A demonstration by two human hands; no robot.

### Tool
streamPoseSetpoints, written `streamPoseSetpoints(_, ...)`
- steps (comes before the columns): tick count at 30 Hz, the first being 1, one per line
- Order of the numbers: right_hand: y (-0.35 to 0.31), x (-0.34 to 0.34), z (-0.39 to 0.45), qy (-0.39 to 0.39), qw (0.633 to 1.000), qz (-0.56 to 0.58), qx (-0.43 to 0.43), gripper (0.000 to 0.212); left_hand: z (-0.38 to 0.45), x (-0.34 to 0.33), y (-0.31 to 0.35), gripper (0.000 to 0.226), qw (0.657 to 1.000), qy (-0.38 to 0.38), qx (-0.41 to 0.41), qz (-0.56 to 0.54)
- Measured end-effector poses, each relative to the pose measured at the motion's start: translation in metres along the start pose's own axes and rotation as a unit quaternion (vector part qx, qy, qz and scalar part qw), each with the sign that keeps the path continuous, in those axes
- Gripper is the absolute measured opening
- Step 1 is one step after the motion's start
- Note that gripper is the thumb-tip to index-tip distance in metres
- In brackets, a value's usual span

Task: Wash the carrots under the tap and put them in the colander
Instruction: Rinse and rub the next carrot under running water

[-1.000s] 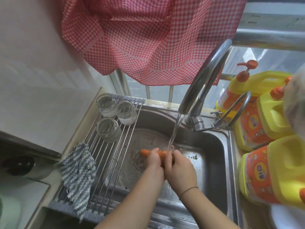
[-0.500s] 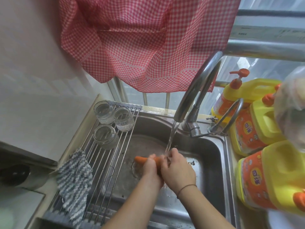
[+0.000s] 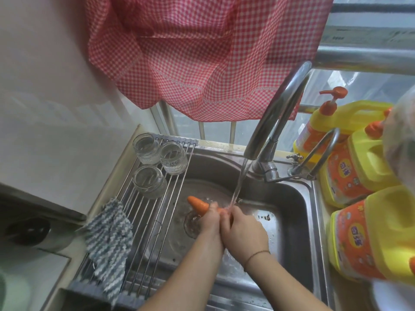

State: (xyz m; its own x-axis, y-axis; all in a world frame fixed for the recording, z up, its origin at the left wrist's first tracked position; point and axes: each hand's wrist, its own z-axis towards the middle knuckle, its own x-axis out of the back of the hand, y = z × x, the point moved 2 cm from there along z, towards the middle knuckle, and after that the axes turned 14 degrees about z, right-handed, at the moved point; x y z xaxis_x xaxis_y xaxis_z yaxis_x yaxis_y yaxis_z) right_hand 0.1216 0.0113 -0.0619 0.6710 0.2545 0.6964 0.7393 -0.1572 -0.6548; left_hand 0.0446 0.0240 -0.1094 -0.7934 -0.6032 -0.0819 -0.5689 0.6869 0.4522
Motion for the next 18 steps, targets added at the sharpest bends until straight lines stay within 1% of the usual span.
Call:
streamPoseSetpoints(1, 0.000, 0.001, -0.002, 0.006, 1.000, -0.006, 0.006, 0.033, 0.000, -0.001, -0.001, 0.029, 1.000, -0.004, 0.006, -0.001)
streamPoseSetpoints(2, 0.002, 0.003, 0.001, 0.012, 1.000, -0.006, -0.006, 0.034, -0.001, -0.001, -0.002, 0.029, 1.000, -0.008, 0.007, -0.001)
streamPoseSetpoints(4, 0.005, 0.005, 0.007, 0.022, 0.997, 0.019, -0.066, 0.039, 0.004, -0.002, -0.008, 0.033, 1.000, 0.017, -0.011, -0.003)
streamPoseSetpoints(6, 0.010, 0.002, 0.014, 0.019, 0.991, 0.063, -0.116, 0.039, -0.005, -0.001, -0.009, 0.035, 0.998, 0.047, -0.038, -0.004)
streamPoseSetpoints(8, 0.013, 0.001, 0.022, -0.016, 0.983, 0.101, -0.150, 0.038, -0.009, 0.000, -0.008, 0.036, 0.997, 0.054, -0.058, 0.000)
streamPoseSetpoints(11, 0.014, 0.008, 0.033, -0.101, 0.963, 0.142, -0.204, 0.034, -0.015, 0.002, -0.010, 0.038, 0.996, 0.063, -0.062, 0.016)
streamPoseSetpoints(13, 0.012, 0.017, 0.032, -0.155, 0.936, 0.193, -0.250, 0.029, -0.017, 0.001, -0.011, 0.040, 0.996, 0.057, -0.064, 0.035)
streamPoseSetpoints(15, 0.015, 0.021, 0.028, -0.202, 0.909, 0.238, -0.276, 0.028, -0.016, 0.002, -0.010, 0.040, 0.996, 0.032, -0.071, 0.039)
streamPoseSetpoints(17, 0.016, 0.023, 0.025, -0.217, 0.891, 0.280, -0.282, 0.030, -0.013, 0.004, -0.007, 0.044, 0.998, 0.014, -0.065, 0.011)
streamPoseSetpoints(18, 0.015, 0.023, 0.022, -0.216, 0.882, 0.310, -0.283, 0.031, -0.012, 0.005, -0.006, 0.052, 0.999, 0.001, -0.052, -0.003)
